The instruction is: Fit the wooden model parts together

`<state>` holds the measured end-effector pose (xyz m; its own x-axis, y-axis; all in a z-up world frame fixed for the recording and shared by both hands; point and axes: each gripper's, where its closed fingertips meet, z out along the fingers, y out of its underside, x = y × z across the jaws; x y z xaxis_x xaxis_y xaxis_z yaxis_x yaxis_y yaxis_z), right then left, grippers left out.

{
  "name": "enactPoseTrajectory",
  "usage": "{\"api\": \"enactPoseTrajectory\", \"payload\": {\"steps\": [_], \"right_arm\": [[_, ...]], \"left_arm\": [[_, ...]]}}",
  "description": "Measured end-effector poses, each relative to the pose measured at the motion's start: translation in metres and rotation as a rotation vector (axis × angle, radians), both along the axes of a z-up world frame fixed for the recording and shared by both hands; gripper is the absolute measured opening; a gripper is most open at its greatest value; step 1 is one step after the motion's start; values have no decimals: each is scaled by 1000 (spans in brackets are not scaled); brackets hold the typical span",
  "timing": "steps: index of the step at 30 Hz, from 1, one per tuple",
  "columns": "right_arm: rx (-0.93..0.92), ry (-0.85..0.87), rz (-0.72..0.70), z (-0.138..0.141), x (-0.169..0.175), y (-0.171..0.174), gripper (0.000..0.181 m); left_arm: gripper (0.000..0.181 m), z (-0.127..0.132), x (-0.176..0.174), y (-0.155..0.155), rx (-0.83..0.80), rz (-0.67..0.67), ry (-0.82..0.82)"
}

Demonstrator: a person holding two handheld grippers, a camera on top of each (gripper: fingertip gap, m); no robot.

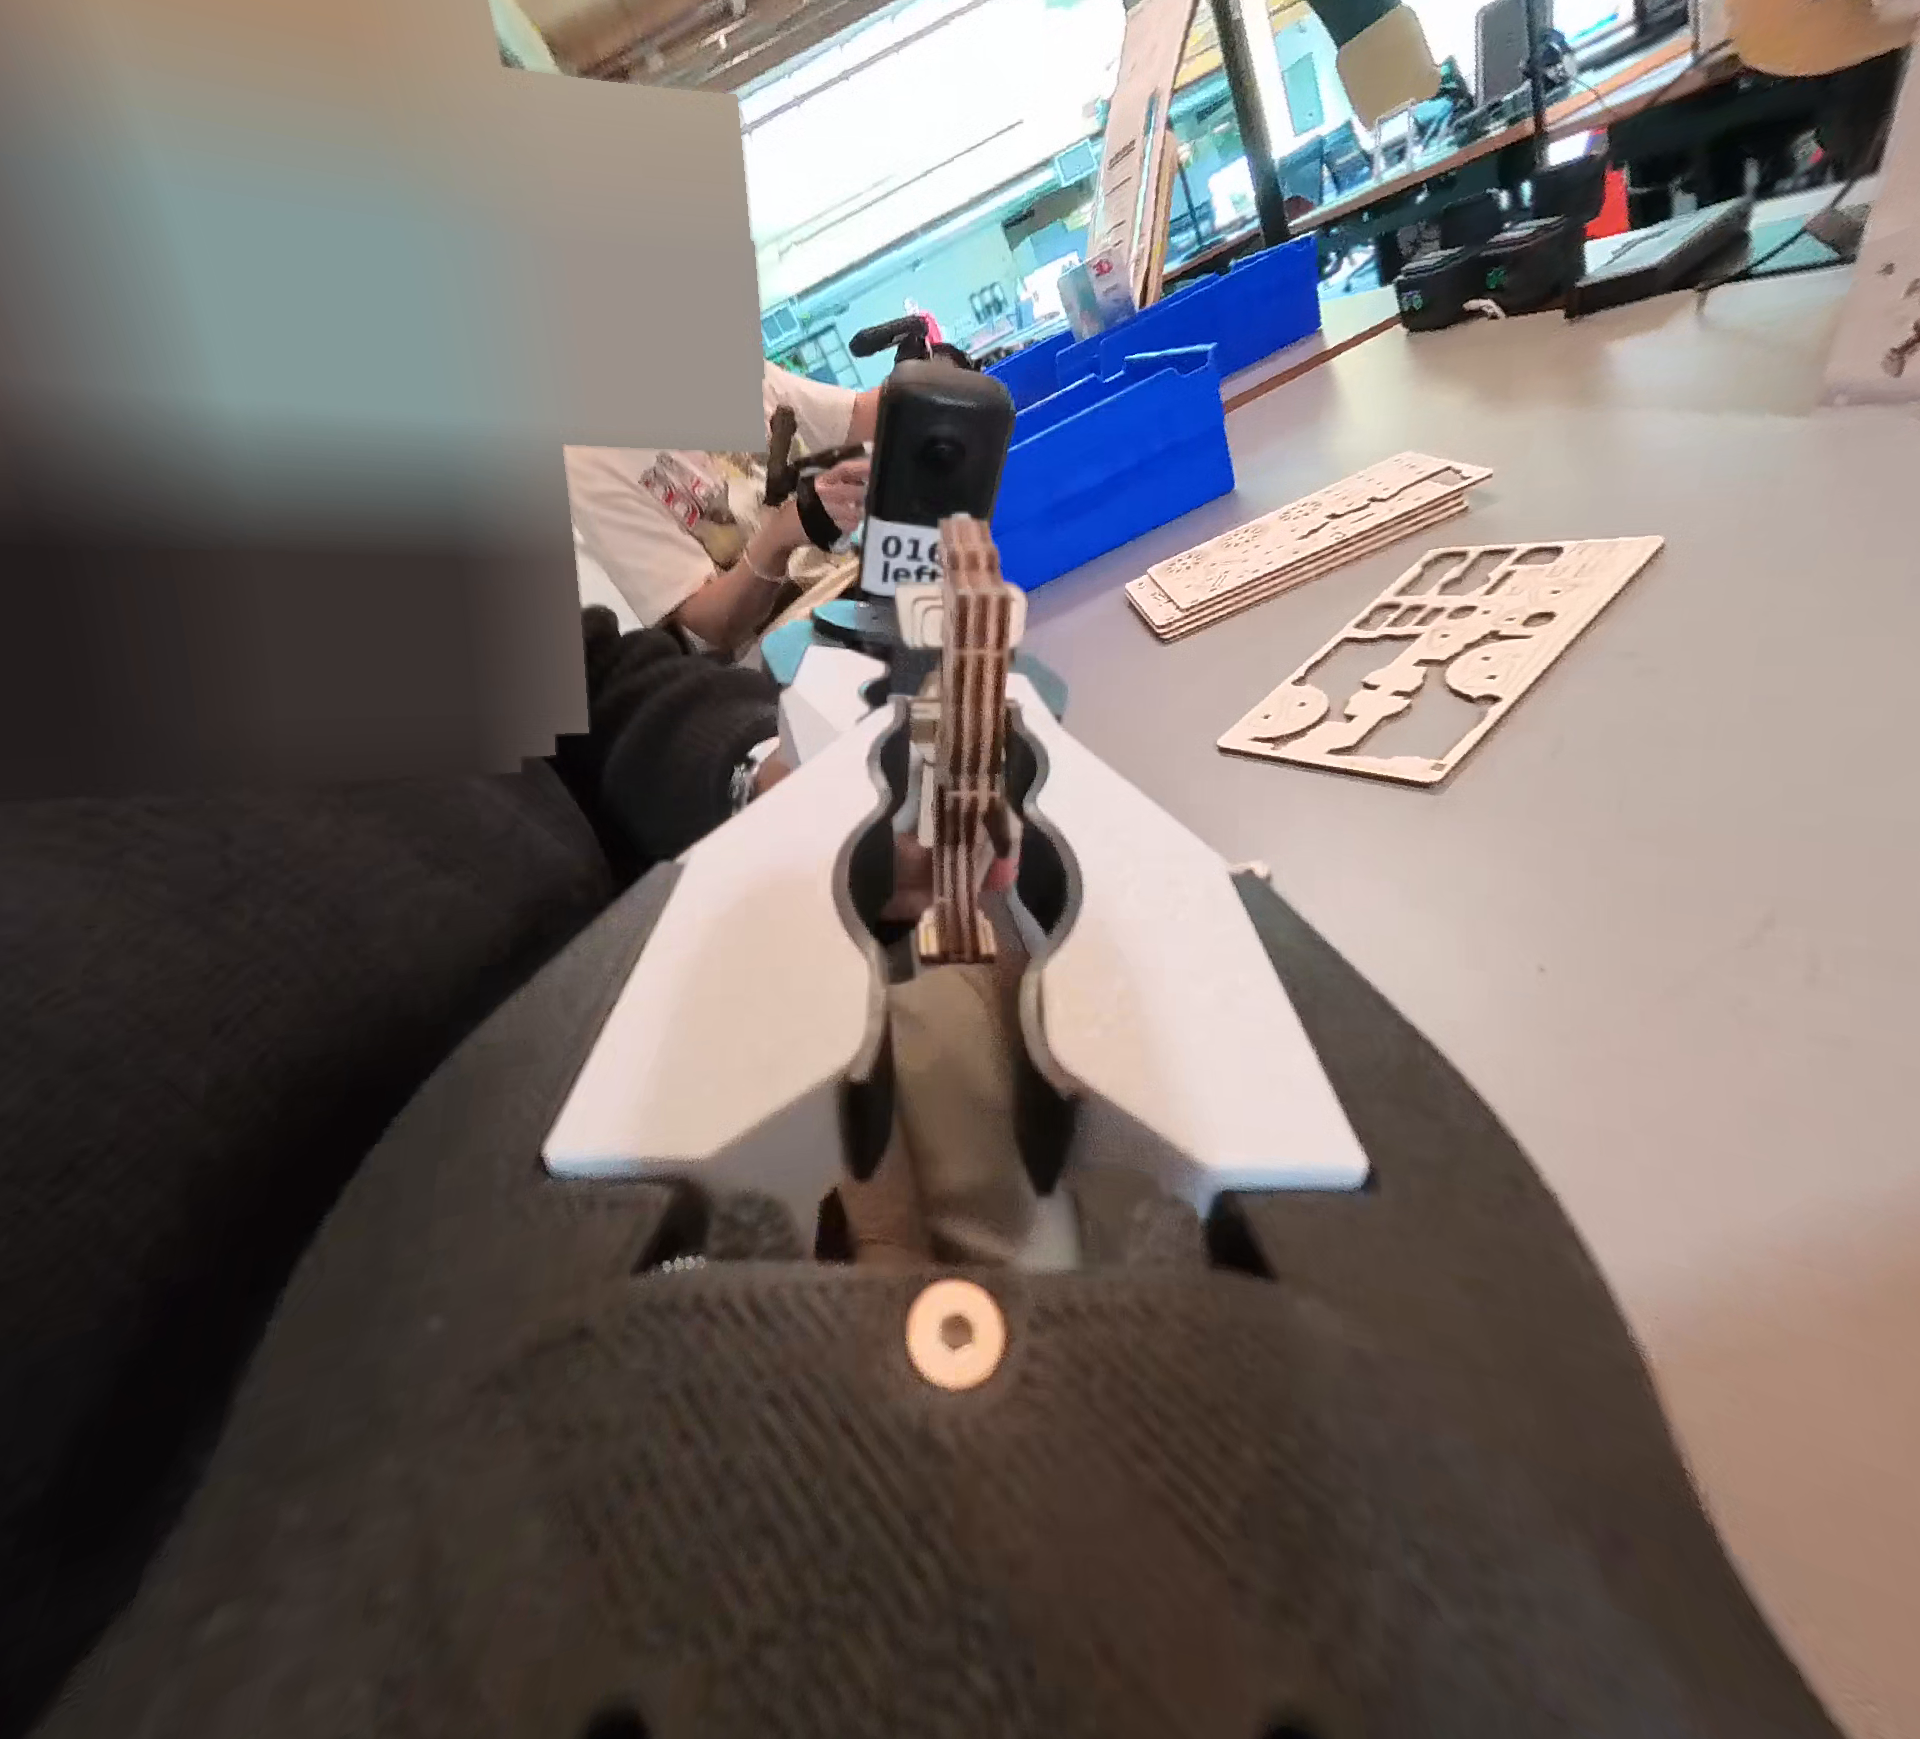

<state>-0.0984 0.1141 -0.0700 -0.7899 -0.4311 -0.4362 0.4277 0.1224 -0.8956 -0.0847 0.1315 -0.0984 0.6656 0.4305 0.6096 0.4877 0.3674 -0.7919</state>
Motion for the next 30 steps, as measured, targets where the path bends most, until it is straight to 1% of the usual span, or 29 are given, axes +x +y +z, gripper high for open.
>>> {"api": "enactPoseTrajectory", "payload": {"steps": [3, 5, 10, 14, 16, 18, 20, 25, 27, 30], "right_arm": [[24, -77, 13, -3, 3, -5, 17], [42, -104, 19, -6, 5, -7, 17], [64, -128, 22, -11, 2, -10, 16], [102, -128, 43, -19, 0, -10, 30], [120, -95, 15, -23, -6, -11, 34], [132, -30, -21, -28, -13, -11, 33], [145, 70, -64, -33, -18, -11, 32], [150, 446, -136, -44, -15, -12, 32], [131, 598, -155, -46, -11, -12, 30], [108, 763, -199, -48, -13, -12, 28]], "left_arm": [[24, 1, -4, -6, 48, 18, -23], [15, 5, -3, -10, 89, 13, -17], [15, 9, -7, -22, 118, 46, -15], [15, 1, -15, -37, 100, 115, -59], [15, -6, -20, -46, 86, 159, -93], [15, -15, -25, -54, 48, 205, -122], [15, -18, -27, -58, 19, 225, -130], [15, -22, -27, -55, -108, 242, -90], [15, -24, -28, -55, -190, 255, -61], [15, -27, -27, -55, -383, 276, 30]]}}
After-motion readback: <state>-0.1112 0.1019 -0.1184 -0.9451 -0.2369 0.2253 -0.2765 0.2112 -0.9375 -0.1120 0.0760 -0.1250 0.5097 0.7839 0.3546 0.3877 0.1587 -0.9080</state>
